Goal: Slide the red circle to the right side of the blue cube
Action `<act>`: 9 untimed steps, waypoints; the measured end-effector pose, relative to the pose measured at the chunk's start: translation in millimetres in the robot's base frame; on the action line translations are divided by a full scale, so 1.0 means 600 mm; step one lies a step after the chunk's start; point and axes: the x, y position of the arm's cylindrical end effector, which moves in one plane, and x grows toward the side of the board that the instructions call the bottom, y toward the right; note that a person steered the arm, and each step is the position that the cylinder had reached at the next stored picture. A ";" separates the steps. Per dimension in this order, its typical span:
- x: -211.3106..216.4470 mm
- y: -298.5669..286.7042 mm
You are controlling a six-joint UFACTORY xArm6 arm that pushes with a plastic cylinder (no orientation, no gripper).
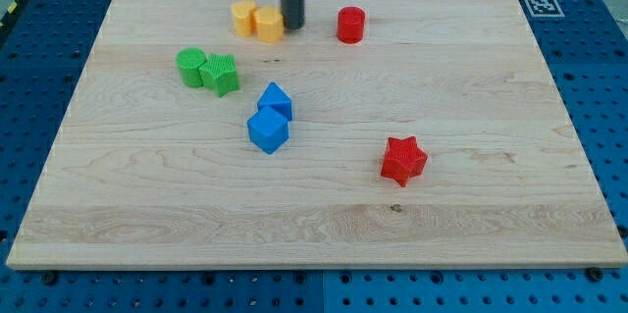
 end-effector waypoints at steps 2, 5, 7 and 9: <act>-0.076 0.000; -0.052 0.166; 0.043 0.167; 0.128 0.168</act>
